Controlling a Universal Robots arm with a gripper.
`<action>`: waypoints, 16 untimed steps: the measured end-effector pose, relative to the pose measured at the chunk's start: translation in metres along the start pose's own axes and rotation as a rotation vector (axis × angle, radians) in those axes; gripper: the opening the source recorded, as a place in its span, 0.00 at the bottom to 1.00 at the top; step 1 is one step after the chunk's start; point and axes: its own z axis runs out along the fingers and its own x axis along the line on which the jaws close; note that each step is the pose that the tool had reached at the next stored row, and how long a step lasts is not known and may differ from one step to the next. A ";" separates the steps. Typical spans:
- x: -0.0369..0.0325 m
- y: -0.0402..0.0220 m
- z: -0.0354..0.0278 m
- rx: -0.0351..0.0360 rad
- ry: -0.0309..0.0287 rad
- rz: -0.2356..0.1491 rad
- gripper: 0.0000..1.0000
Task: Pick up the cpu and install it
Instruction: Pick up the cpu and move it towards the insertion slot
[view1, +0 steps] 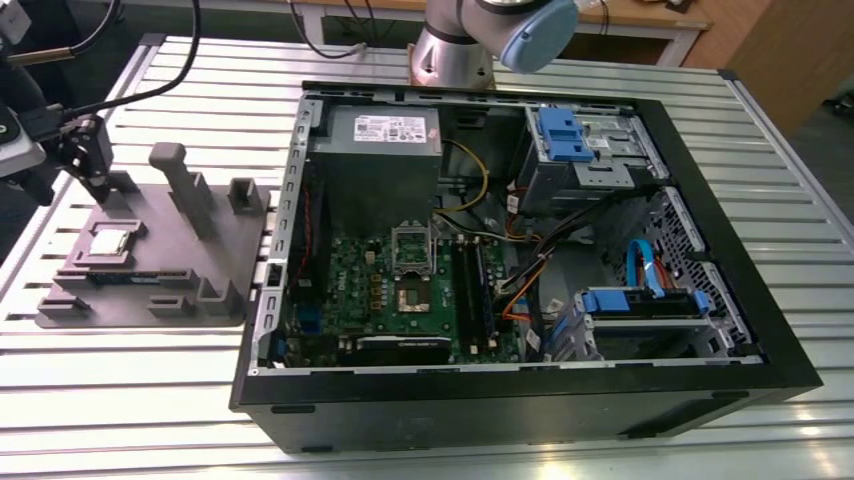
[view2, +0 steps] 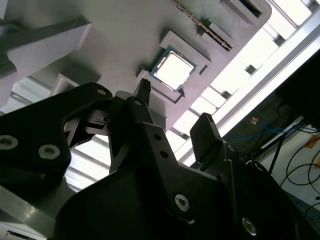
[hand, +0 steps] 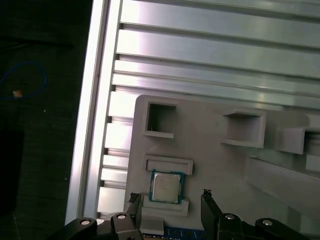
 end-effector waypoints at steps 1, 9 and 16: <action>0.0001 -0.0007 0.0003 0.0000 0.0000 0.000 0.59; 0.0005 -0.0032 0.0059 0.0003 -0.0004 0.015 0.59; 0.0006 -0.0036 0.0154 0.0003 -0.0005 0.016 0.59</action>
